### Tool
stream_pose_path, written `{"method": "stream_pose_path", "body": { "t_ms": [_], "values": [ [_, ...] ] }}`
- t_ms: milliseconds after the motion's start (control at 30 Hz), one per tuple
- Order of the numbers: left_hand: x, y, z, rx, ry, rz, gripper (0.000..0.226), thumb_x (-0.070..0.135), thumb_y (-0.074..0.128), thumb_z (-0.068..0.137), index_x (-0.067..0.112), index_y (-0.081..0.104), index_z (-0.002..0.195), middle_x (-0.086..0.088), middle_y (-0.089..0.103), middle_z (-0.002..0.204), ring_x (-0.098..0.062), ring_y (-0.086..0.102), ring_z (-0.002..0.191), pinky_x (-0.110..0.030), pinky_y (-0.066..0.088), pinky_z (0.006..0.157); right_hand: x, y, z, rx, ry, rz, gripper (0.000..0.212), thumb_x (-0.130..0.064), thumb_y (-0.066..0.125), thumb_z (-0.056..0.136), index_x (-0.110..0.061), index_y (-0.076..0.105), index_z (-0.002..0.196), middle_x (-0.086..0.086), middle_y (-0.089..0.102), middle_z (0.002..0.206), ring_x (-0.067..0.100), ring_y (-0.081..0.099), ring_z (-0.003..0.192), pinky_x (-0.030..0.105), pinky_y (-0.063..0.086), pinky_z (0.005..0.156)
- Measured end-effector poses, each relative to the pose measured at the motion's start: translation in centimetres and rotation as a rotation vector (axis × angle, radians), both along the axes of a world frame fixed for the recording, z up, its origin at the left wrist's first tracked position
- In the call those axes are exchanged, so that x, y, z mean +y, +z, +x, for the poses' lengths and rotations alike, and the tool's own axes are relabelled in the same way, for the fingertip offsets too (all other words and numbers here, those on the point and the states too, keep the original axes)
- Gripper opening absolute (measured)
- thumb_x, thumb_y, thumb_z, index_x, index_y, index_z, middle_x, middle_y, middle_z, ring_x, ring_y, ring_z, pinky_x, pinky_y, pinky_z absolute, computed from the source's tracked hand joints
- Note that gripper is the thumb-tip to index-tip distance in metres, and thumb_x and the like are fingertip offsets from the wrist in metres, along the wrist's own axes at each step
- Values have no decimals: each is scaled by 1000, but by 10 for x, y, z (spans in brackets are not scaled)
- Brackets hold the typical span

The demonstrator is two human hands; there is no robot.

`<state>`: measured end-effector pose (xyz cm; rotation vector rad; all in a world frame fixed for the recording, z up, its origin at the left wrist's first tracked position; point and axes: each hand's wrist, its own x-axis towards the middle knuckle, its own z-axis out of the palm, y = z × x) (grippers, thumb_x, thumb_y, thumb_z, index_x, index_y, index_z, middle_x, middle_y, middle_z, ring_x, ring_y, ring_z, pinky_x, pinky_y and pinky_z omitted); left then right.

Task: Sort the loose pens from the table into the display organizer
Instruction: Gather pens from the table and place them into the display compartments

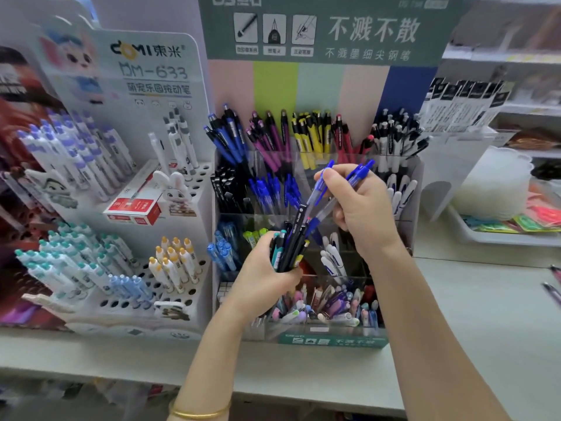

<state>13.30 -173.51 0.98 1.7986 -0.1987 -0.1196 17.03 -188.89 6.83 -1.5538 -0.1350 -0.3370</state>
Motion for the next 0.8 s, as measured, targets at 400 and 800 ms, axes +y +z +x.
{"method": "stream_pose_path", "body": {
  "t_ms": [400, 800],
  "values": [
    [2, -12, 5, -182, 99, 248, 46, 3, 62, 85, 26, 43, 120, 11, 59, 95, -10, 60, 85, -25, 50, 69, -1, -6, -6, -96, -139, 115, 18, -16, 51, 98, -14, 64, 86, -3, 48, 54, 14, 33, 41, 26, 26, 37],
    [16, -20, 5, -191, 187, 244, 41, 7, 59, 90, 32, 42, 118, 12, 59, 88, -4, 58, 76, -27, 47, 65, -7, -4, -5, -134, -244, 191, 17, -14, 54, 97, -17, 45, 82, -7, 47, 55, 9, 40, 38, 20, 32, 34]
  ]
}}
